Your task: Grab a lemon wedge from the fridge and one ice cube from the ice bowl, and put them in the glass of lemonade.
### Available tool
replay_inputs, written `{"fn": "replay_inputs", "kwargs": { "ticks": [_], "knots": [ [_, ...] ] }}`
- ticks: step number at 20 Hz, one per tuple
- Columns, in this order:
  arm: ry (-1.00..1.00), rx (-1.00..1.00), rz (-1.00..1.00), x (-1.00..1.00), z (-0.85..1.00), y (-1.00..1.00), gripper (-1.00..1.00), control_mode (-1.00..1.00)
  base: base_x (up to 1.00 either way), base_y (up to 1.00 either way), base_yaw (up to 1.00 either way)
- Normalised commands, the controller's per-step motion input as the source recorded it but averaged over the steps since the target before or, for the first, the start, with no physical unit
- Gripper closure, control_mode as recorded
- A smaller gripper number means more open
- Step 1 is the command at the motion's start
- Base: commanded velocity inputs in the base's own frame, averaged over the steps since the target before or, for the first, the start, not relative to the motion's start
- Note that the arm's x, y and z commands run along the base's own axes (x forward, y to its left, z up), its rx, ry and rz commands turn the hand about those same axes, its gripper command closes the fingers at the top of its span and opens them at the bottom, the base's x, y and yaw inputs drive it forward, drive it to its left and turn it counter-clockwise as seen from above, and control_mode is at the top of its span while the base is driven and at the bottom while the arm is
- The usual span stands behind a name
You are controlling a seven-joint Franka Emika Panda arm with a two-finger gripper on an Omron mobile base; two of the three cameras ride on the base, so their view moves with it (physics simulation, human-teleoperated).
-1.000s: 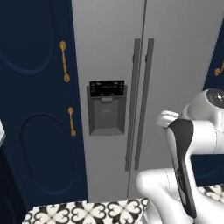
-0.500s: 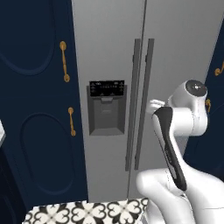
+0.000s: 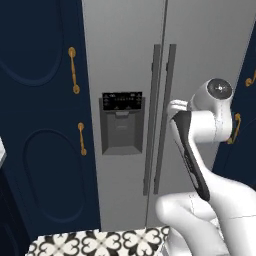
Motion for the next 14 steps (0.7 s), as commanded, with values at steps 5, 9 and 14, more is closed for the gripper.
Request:
{"fn": "replay_inputs", "kwargs": {
  "ticks": [5,9,14],
  "knots": [
    [0.05,0.0,0.11,0.69,0.02,-0.76,-1.0,-1.0,0.0,0.0,0.0],
    [0.0,0.02,0.18,0.45,0.01,-0.3,-1.0,-1.0,0.0,0.0,0.0],
    [-0.04,-0.07,-0.04,0.72,-0.04,0.18,-1.0,-1.0,0.0,0.0,0.0]
  ]
}}
